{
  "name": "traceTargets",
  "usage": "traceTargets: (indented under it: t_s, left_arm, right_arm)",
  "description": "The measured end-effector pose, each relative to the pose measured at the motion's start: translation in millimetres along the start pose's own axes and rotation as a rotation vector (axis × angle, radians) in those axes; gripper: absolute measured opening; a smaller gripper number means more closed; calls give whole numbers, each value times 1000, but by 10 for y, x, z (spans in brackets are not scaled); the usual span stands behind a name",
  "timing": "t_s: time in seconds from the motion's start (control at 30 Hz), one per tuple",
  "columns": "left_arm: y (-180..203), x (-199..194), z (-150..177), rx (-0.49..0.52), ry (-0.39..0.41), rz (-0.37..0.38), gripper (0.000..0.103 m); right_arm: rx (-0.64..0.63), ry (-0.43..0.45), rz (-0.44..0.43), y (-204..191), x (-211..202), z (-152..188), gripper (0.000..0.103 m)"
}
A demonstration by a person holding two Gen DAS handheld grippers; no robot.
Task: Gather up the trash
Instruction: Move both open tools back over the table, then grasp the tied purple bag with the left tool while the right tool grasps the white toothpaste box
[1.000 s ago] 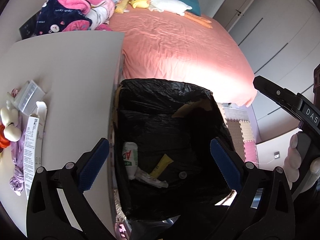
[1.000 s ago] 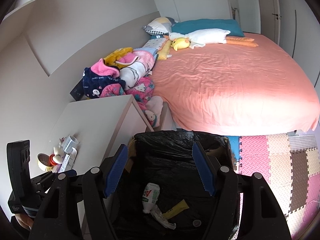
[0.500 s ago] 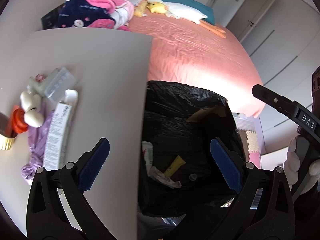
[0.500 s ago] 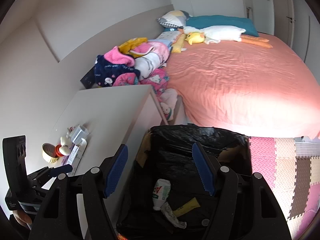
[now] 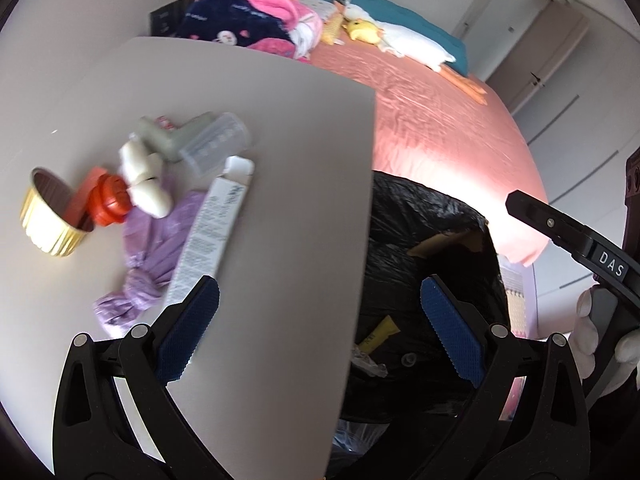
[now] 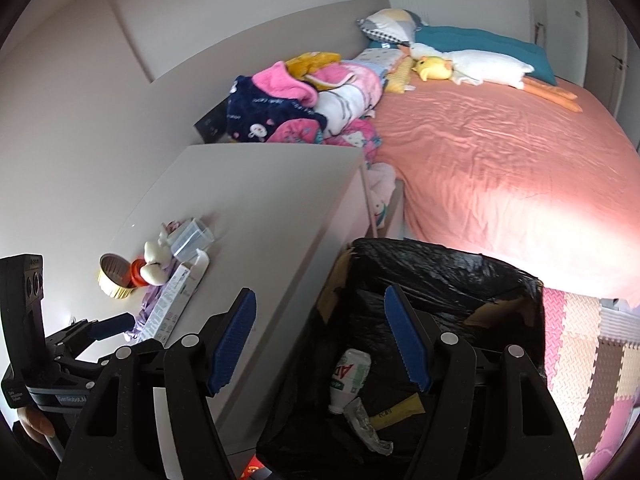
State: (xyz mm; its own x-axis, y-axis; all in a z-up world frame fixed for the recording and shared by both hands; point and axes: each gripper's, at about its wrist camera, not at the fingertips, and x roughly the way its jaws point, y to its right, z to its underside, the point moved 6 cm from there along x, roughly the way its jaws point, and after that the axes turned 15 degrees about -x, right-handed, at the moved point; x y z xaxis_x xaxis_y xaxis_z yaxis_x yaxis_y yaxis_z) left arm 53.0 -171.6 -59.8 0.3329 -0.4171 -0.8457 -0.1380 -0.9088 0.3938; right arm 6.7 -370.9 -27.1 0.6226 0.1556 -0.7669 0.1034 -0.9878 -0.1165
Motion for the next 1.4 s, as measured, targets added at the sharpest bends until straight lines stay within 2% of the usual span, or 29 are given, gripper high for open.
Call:
traceTargets:
  t_s: [0.67, 0.93, 1.1, 1.4]
  left_arm:
    - [-882, -214, -58, -148, 65, -61, 97]
    - [-1173, -74, -62, -177, 37, -98, 82]
    - [-1260, 77, -103, -160, 5, -122, 67]
    - [-1405, 209, -138, -144, -19, -142, 64]
  right_arm:
    - [-130, -59, -74, -768, 360, -166, 68]
    - [-172, -89, -90, -1037, 528, -197, 68]
    - [-171, -122, -111, -1182, 673, -204, 68]
    - [-196, -174, -132, -1480, 955, -222, 68]
